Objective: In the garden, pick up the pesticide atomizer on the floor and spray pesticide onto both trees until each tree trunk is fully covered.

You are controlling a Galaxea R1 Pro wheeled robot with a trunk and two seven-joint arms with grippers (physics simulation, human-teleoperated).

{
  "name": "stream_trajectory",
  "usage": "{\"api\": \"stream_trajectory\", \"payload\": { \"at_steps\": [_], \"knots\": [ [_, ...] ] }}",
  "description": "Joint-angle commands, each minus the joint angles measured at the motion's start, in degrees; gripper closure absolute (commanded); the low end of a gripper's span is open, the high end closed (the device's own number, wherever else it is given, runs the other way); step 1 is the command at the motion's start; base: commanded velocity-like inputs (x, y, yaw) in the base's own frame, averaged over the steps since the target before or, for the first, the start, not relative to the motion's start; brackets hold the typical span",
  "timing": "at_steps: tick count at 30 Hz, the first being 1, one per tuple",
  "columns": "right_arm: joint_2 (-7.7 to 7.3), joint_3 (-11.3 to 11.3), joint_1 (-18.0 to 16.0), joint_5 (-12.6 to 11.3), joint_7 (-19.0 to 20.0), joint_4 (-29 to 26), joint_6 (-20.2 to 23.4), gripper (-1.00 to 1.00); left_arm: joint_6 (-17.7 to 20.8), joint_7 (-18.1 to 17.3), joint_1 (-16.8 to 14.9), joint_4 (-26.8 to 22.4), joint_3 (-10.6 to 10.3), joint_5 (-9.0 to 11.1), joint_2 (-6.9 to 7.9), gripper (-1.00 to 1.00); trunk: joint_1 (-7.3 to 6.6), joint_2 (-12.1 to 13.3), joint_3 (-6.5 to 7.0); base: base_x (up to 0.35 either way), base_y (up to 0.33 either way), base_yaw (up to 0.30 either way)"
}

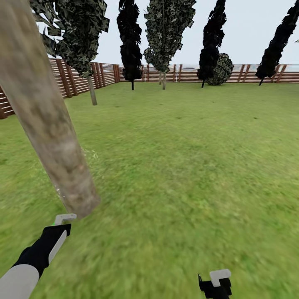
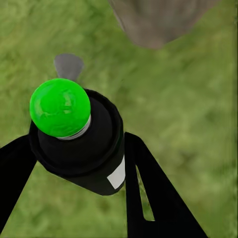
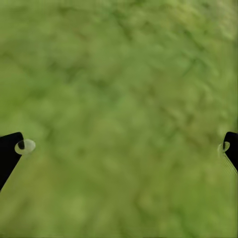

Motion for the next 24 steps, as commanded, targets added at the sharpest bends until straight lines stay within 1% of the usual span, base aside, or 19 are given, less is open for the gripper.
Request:
{"api": "stream_trajectory", "payload": {
  "at_steps": [1,2,3,4,5,7,9,12,15,18,21,24],
  "knots": [
    [0.0,0.0,0.0,0.0,0.0,0.0,0.0,-1.0,0.0,0.0,0.0,-0.2,0.0,-0.1,-0.52,1.0,0.0,0.0,0.0,0.32,-0.077,0.0],
    [0.0,0.0,0.0,-0.1,0.0,0.0,0.0,-1.0,0.0,0.1,0.0,-0.3,0.0,-0.2,-1.34,1.0,0.0,0.0,0.0,0.321,-0.076,0.0],
    [0.03,0.0,0.0,-0.1,0.0,0.0,0.0,-1.0,0.0,0.1,0.0,-0.3,0.1,-0.2,-1.7,1.0,0.0,0.0,0.0,0.321,-0.076,0.0],
    [0.38,0.1,0.0,-0.1,0.2,0.0,0.0,-1.0,0.0,0.1,0.1,0.9,0.2,-0.2,-1.99,1.0,0.0,0.0,0.0,0.321,-0.077,0.107],
    [0.41,0.1,0.0,-0.1,0.1,0.0,0.0,-1.0,-2.2,0.0,0.2,3.9,0.1,0.1,-2.39,1.0,0.0,0.0,0.0,0.183,-0.04,0.241],
    [0.36,0.0,0.0,-0.1,0.1,0.0,0.0,-1.0,-5.9,-0.6,0.2,4.8,0.3,0.6,-2.88,1.0,0.0,0.0,0.0,0.062,-0.014,0.265],
    [0.3,0.0,0.0,-0.1,0.0,0.0,0.0,-1.0,-6.4,-1.2,0.2,5.0,0.3,0.7,-3.0,1.0,0.0,0.0,0.0,0.04,-0.002,0.276],
    [0.27,0.0,0.0,-0.1,0.0,0.0,0.0,-1.0,-6.5,-1.5,0.2,5.2,0.4,0.6,-3.05,1.0,0.0,0.0,0.0,0.271,0.0,0.247],
    [0.22,0.0,0.0,-0.1,0.0,0.0,0.0,-1.0,-6.6,-1.2,0.2,5.2,0.4,0.6,-2.96,1.0,0.0,0.0,0.0,0.316,-0.048,0.054],
    [0.1,0.0,0.0,-0.1,0.0,0.0,0.0,-1.0,-6.6,-0.9,0.2,5.2,0.5,0.5,-2.9,1.0,0.0,0.0,0.0,0.231,-0.18,0.003],
    [0.11,0.0,0.0,-0.1,-0.1,0.0,0.0,-1.0,-6.7,-0.9,0.2,5.2,0.5,0.5,-2.97,1.0,0.0,0.0,0.0,0.069,-0.262,0.005],
    [0.17,0.0,0.0,-0.1,-0.1,0.0,0.0,-1.0,-6.7,-0.8,0.2,5.2,0.5,0.5,-2.98,1.0,0.0,0.0,0.0,0.147,-0.256,0.143]
  ]
}}
